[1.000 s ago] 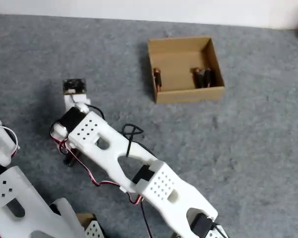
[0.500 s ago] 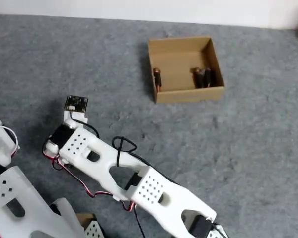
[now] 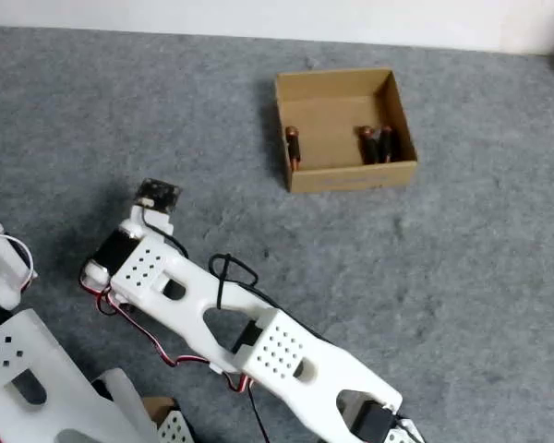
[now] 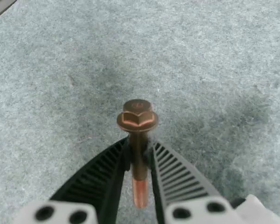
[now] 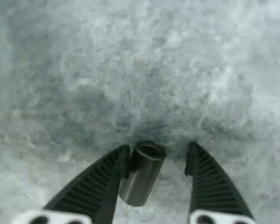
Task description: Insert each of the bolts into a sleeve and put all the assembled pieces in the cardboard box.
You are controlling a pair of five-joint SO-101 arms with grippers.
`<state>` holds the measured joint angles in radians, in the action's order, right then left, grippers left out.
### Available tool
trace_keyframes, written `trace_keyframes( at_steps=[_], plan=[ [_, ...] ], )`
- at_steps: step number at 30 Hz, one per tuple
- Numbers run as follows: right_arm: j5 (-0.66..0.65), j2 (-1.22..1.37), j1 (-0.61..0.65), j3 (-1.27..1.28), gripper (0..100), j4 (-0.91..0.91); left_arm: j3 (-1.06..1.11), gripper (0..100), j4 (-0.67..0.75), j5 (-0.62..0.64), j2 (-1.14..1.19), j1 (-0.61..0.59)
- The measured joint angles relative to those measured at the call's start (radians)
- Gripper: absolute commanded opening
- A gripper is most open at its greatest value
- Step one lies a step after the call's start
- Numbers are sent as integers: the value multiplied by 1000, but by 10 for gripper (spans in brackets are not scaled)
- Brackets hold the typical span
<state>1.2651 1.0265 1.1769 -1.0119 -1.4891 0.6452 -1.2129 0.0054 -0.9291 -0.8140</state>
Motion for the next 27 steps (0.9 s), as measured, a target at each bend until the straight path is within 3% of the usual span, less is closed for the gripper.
trace_keyframes(
  at_steps=[5, 22, 27],
  plan=[
    [23, 0, -2, 5, 0, -23, -9, 5, 0, 0, 0, 0],
    [11, 8, -12, 3, 10, -29, -9, 5, 0, 0, 0, 0],
    [8, 12, -15, -157, 11, -137, -9, 5, 0, 0, 0, 0]
  ],
)
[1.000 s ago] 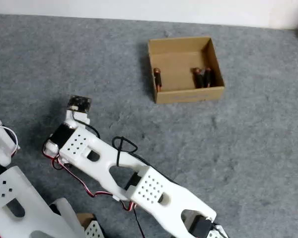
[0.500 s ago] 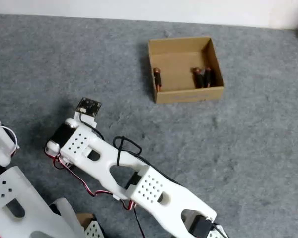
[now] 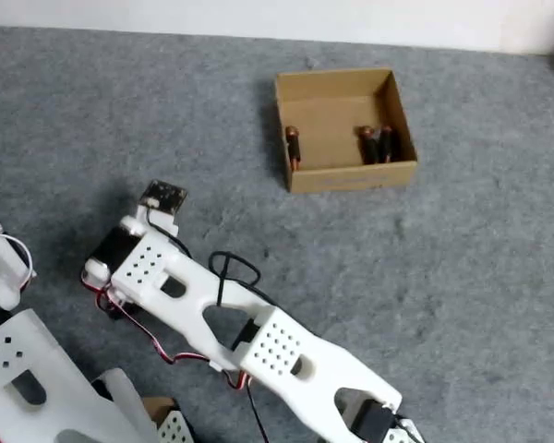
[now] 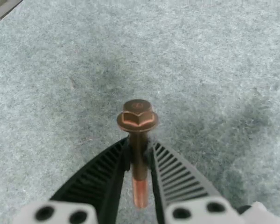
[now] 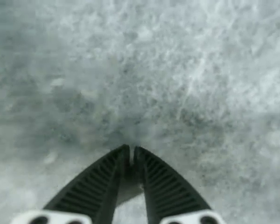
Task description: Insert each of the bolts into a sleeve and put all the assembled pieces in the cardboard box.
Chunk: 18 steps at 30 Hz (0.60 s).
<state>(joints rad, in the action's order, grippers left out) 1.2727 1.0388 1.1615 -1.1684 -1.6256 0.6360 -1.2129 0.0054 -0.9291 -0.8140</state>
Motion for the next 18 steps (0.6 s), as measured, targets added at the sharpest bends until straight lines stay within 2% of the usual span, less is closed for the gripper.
trace_keyframes(
  at_steps=[3, 6, 8, 13, 18],
  plan=[
    [-11, 0, -12, -172, 11, -97, 0, 5, 0, 0, 0, 0],
    [-94, 0, -17, -315, 11, -115, 0, 5, 0, 0, 0, 0],
    [-118, -3, -14, -333, 14, -115, 0, 5, 0, 0, 0, 0],
    [-118, 3, 25, -325, 114, -115, -23, 5, 0, 0, 0, 0],
    [-120, 3, 51, -316, 115, -117, -58, 5, 0, 2, 0, -72]
  ],
)
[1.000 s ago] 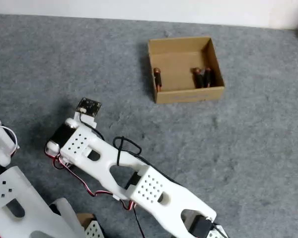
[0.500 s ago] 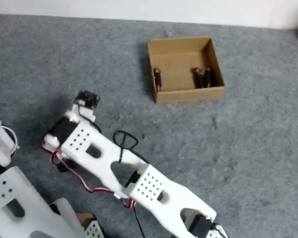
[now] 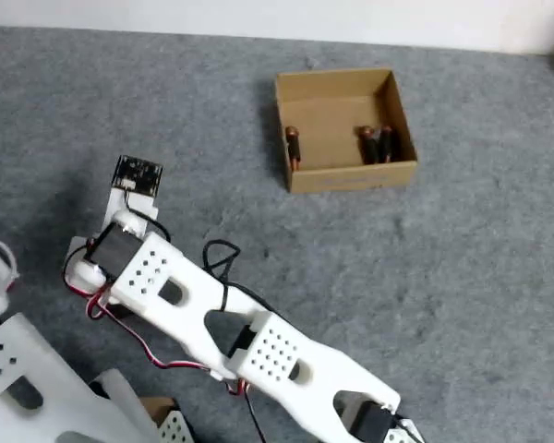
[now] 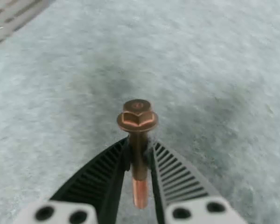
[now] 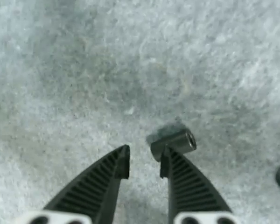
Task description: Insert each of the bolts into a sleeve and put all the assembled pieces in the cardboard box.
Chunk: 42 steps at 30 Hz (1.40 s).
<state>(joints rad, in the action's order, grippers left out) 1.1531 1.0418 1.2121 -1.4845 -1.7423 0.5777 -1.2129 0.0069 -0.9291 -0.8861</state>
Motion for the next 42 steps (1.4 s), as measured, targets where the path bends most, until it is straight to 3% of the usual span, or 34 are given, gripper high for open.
trace_keyframes(
  at_steps=[8, 20, 23, 32, 42],
  plan=[
    [25, 0, 37, 89, 121, 0, -43, 5, -14, 0, -112, -89],
    [34, 0, 37, 117, 121, 0, -43, 5, -46, -2, -273, -91],
    [37, 0, 37, 161, 122, 0, -69, 5, -109, -2, -285, -132],
    [150, 0, 58, 290, 354, 14, -101, 5, -138, -2, -410, -198],
    [152, 0, 61, 290, 361, 14, -101, 5, -138, -2, -413, -193]
  ],
)
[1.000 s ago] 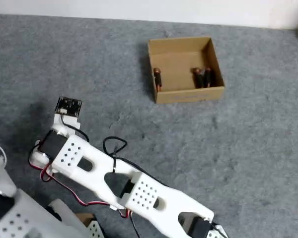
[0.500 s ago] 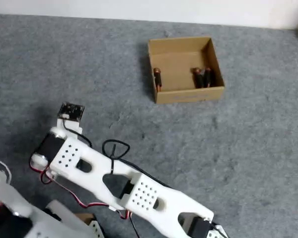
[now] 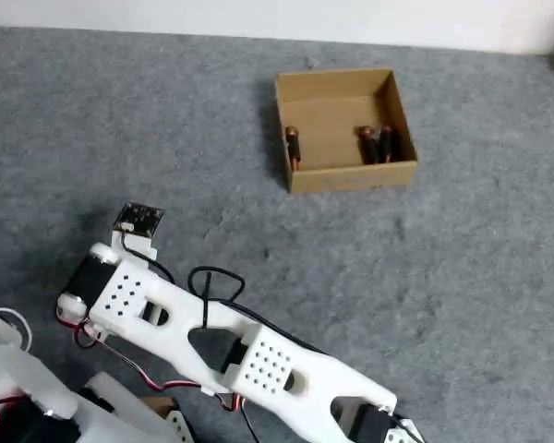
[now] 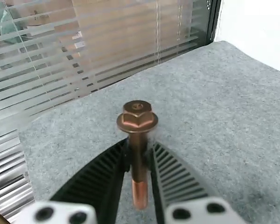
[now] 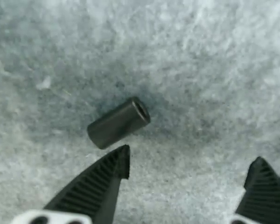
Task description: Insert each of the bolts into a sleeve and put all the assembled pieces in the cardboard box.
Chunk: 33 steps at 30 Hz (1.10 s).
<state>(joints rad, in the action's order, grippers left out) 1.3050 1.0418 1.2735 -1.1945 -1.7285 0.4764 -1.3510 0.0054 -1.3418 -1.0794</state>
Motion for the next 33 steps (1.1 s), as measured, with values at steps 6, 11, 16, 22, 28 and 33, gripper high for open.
trace_keyframes(
  at_steps=[6, 11, 16, 22, 28, 33],
  plan=[
    [0, 3, 0, 0, 350, 0, 0, 5, 0, 0, 0, 2],
    [0, 92, 2, -2, 170, 18, 0, 5, 0, 0, 0, 2],
    [2, 164, -2, -5, 102, 37, 0, 5, 0, 0, 0, 2],
    [-2, 184, -2, -44, 104, 34, 18, 5, 0, 0, -3, 2],
    [-2, 199, -12, -98, 106, -11, 23, 5, 0, 0, -6, 2],
    [-74, 178, -28, -158, 102, -18, 23, 5, 0, 0, -6, 2]
  ],
)
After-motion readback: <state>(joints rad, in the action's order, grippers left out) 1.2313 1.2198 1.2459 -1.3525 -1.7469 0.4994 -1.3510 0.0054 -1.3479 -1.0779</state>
